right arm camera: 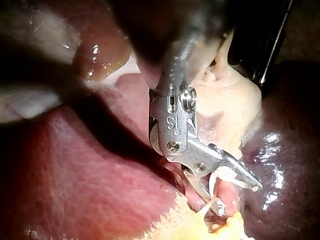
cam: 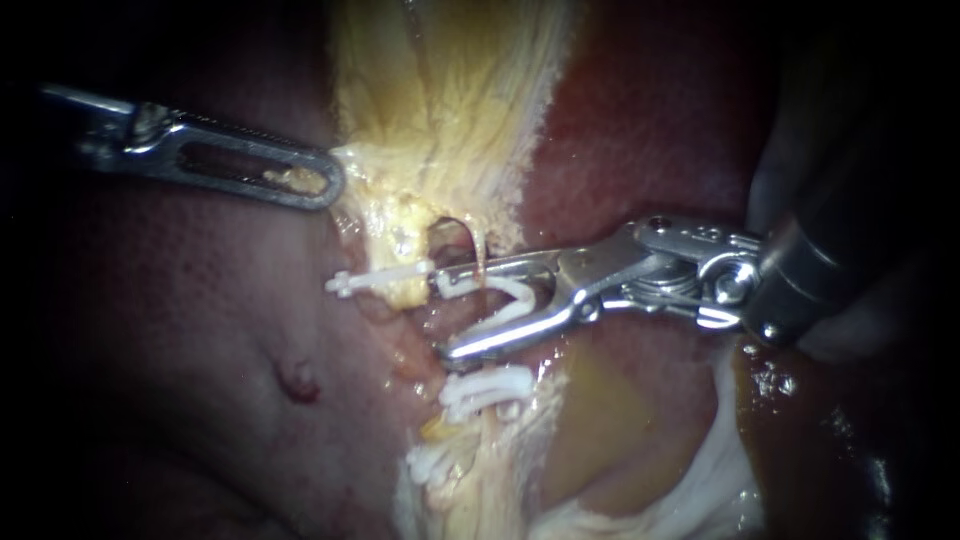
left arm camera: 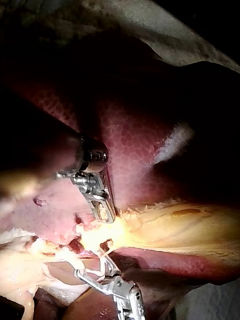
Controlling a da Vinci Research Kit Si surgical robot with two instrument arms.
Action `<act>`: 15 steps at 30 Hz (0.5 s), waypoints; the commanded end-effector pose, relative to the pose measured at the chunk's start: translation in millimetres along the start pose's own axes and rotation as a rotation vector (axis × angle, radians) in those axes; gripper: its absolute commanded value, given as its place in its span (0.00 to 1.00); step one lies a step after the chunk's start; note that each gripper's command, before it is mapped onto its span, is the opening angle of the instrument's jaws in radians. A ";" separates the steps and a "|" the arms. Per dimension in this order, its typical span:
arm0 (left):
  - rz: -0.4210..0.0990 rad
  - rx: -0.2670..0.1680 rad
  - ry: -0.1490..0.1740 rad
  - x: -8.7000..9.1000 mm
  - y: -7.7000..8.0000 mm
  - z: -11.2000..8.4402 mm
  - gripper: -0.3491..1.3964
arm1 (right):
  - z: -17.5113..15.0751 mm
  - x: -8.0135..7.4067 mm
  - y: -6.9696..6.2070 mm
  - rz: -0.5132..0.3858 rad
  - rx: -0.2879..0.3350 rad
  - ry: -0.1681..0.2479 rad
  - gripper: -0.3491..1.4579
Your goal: Clipping third clip right tube
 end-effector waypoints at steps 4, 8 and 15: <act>0.000 0.001 0.000 0.0 0.0 0.0 0.00 | -0.3 1.2 -1.3 0.000 0.033 0.027 0.46; 0.000 0.001 0.000 0.0 0.0 0.0 0.00 | -0.3 2.4 -2.5 0.008 0.056 0.048 0.46; 0.000 0.001 0.000 0.0 0.1 0.0 0.00 | -0.4 2.7 -2.5 0.021 0.059 0.055 0.45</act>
